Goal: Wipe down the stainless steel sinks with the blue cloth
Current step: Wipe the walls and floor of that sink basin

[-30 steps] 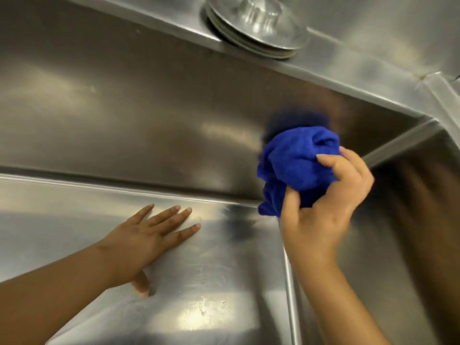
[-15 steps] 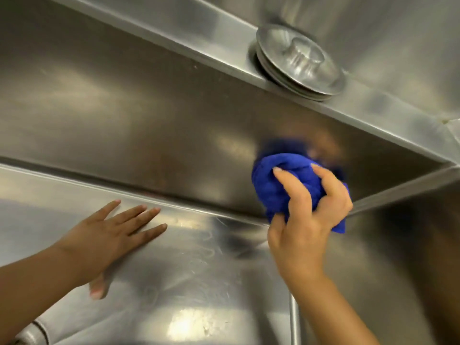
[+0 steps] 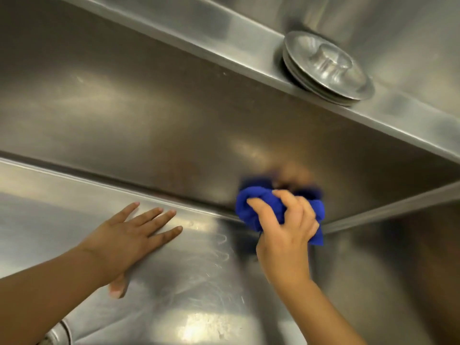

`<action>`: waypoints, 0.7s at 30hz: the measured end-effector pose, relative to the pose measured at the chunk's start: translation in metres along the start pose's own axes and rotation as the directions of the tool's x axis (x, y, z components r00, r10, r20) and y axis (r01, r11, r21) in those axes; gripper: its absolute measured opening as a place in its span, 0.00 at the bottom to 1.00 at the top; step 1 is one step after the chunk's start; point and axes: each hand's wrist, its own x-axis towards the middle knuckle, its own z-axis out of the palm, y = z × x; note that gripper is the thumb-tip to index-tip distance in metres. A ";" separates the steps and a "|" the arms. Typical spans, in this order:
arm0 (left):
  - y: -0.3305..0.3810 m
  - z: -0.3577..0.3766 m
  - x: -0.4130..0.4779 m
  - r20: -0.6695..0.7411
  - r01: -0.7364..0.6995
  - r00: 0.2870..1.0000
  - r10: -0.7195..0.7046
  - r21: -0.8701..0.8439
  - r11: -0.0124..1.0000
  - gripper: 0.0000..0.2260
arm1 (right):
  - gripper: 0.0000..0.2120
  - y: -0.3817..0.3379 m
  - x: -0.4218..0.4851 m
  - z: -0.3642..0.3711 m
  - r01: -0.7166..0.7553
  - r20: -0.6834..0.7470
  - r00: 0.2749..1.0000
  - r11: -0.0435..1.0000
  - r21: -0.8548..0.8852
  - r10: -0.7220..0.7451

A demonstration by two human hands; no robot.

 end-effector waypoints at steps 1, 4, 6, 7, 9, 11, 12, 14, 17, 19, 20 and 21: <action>-0.001 0.001 0.001 -0.003 -0.002 1.000 0.002 0.006 1.000 0.61 | 0.25 -0.005 0.012 -0.008 -0.010 -0.053 0.998 0.999 0.047 0.013; -0.001 0.003 0.002 -0.002 0.000 1.000 0.000 0.010 1.000 0.62 | 0.20 -0.016 0.041 -0.022 0.019 -0.219 0.976 0.990 0.136 0.012; -0.001 0.004 0.003 -0.015 0.000 1.000 0.000 -0.002 1.000 0.62 | 0.19 -0.017 0.041 -0.014 0.038 -0.280 0.960 0.995 0.094 -0.010; -0.001 0.004 0.003 -0.024 -0.003 1.000 0.003 -0.008 1.000 0.62 | 0.18 -0.014 0.033 -0.005 0.067 -0.274 0.960 0.997 0.048 -0.051; -0.002 0.003 0.002 -0.028 -0.012 1.000 0.012 -0.019 1.000 0.62 | 0.19 -0.002 0.005 0.019 0.165 -0.140 0.975 0.984 -0.062 -0.172; 0.000 0.003 0.003 -0.037 -0.013 0.999 0.012 -0.025 1.000 0.61 | 0.20 0.010 -0.024 0.035 0.259 0.105 0.963 0.959 -0.119 -0.247; 0.000 0.004 0.003 -0.047 -0.010 0.999 0.009 -0.026 1.000 0.61 | 0.21 0.013 -0.032 0.038 0.267 0.192 0.951 0.956 -0.122 -0.241; -0.001 0.005 0.003 -0.057 -0.011 0.998 0.010 -0.016 1.000 0.61 | 0.23 0.010 -0.033 0.033 0.211 0.227 0.957 0.972 -0.106 -0.183; -0.002 0.007 0.005 -0.050 -0.014 0.999 0.014 -0.008 1.000 0.62 | 0.29 -0.010 -0.006 0.014 0.122 0.040 0.992 0.992 -0.021 -0.121; -0.003 0.007 0.006 -0.051 -0.017 0.999 0.016 -0.016 1.000 0.61 | 0.27 -0.021 0.015 0.004 0.131 -0.081 0.988 0.991 0.020 -0.129; -0.003 0.008 0.006 -0.051 -0.018 0.999 0.017 -0.018 1.000 0.61 | 0.25 -0.024 0.020 0.004 0.140 -0.109 0.985 0.990 0.029 -0.136; -0.002 0.007 0.006 -0.050 -0.018 0.999 0.017 -0.020 1.000 0.61 | 0.23 -0.024 0.021 0.007 0.151 -0.109 0.983 0.988 0.019 -0.148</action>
